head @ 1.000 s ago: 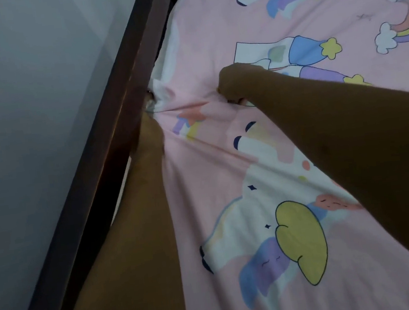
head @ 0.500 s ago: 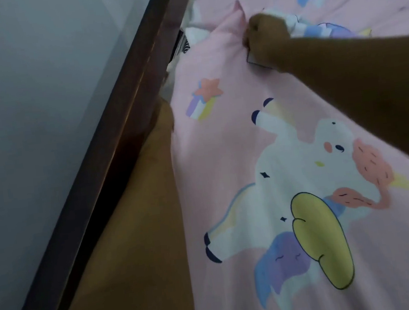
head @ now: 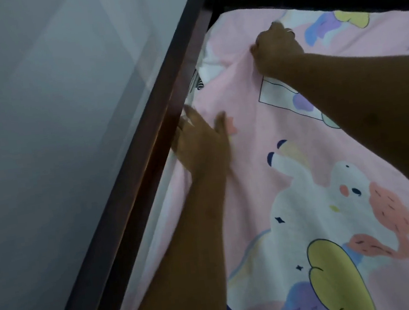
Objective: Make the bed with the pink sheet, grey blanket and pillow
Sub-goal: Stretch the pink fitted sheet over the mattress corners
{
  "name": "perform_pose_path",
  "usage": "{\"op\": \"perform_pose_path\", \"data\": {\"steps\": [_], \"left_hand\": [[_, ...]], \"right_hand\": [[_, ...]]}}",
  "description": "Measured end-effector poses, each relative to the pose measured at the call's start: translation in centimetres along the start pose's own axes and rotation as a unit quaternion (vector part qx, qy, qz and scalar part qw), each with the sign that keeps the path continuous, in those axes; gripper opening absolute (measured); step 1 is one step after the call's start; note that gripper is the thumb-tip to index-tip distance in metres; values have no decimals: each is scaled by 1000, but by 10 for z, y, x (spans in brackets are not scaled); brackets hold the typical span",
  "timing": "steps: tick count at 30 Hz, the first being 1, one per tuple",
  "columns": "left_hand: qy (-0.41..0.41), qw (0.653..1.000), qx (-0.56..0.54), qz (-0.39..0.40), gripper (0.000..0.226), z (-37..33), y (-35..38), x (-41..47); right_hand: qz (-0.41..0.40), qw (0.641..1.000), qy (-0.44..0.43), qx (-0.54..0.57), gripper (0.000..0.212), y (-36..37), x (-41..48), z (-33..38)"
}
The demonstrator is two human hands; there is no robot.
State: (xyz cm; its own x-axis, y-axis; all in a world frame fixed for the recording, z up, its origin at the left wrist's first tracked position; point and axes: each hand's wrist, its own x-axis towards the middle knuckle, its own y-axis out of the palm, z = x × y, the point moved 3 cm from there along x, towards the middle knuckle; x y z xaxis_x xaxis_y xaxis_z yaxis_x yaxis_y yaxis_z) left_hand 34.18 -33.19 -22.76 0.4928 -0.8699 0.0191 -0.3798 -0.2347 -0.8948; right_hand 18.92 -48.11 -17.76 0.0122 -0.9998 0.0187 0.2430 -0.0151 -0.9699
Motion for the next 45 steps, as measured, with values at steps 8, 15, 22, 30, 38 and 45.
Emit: {"op": "perform_pose_path", "data": {"steps": [8,15,22,30,38,45], "left_hand": [[21,997,24,71,85,-3,18,4],[58,998,17,-11,80,-2,17,-2],[161,983,31,-80,65,-4,24,-6],[127,986,94,-49,65,2,37,-1],[111,987,114,-29,64,5,39,0],[115,991,36,54,53,4,-16,-16]], "right_hand": [[50,996,-29,-62,81,12,-8,37],[102,980,-104,-137,27,31,-8,72],[-26,969,30,246,37,-8,64,41],[206,966,-145,-50,71,45,43,61],[156,964,-200,78,61,48,-63,57],[85,971,-141,173,64,39,-208,29]]}}
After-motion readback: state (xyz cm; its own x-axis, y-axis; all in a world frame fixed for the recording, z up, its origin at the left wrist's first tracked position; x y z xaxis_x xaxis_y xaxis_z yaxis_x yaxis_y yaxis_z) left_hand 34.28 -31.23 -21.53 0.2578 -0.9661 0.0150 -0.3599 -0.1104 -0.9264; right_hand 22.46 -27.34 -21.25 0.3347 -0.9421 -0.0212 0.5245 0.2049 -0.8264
